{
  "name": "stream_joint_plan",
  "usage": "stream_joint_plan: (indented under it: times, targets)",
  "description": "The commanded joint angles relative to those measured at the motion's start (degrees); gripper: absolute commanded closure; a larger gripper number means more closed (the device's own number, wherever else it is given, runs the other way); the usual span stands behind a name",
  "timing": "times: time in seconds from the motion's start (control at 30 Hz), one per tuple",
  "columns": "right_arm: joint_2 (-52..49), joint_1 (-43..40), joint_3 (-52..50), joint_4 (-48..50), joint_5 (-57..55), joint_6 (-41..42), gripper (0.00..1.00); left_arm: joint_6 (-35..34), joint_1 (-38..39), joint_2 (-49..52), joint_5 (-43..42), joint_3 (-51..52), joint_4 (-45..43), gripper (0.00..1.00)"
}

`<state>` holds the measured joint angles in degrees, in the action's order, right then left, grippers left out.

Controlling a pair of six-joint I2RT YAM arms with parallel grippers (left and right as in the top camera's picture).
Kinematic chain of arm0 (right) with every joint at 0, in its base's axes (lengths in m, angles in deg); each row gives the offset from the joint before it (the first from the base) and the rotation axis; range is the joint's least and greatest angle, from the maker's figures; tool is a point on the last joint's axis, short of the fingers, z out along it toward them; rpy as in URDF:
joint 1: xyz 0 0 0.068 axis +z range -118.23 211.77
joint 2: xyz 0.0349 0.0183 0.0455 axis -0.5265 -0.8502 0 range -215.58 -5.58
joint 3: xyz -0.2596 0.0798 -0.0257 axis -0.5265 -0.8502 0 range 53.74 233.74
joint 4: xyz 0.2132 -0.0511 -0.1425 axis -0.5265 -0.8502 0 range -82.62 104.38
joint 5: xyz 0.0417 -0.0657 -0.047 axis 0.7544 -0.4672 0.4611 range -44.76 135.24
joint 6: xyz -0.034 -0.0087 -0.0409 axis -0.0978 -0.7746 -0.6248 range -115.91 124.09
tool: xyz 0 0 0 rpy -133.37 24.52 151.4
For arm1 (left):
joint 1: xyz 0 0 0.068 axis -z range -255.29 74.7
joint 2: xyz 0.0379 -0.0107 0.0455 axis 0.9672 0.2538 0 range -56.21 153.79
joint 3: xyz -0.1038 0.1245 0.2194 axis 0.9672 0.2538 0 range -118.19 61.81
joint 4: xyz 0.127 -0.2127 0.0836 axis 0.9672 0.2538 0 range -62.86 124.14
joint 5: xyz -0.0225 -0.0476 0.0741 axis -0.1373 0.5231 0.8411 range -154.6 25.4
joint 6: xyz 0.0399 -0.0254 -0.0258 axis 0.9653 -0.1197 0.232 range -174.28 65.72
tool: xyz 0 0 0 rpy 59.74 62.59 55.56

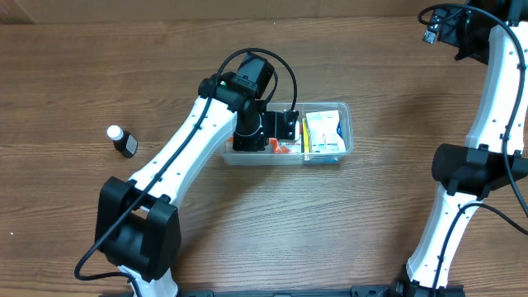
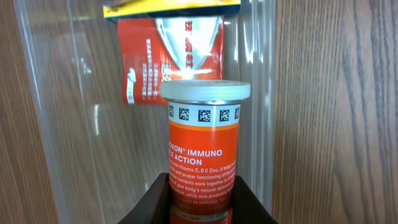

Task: Pack container
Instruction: 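Carry the orange tube into the container's left side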

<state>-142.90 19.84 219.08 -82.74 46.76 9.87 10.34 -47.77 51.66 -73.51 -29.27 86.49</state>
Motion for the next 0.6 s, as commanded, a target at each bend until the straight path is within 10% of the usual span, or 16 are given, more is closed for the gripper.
stream_joint_plan:
  times: [0.0, 0.57]
  targets:
    - [0.7, 0.1, 1.6, 0.1, 0.0, 0.2, 0.00, 1.4, 0.3, 2.9, -3.9, 0.2, -1.6, 0.96]
    - [0.7, 0.1, 1.6, 0.1, 0.0, 0.3, 0.00, -0.8, 0.3, 9.0, -6.3, 0.2, -4.3, 0.89]
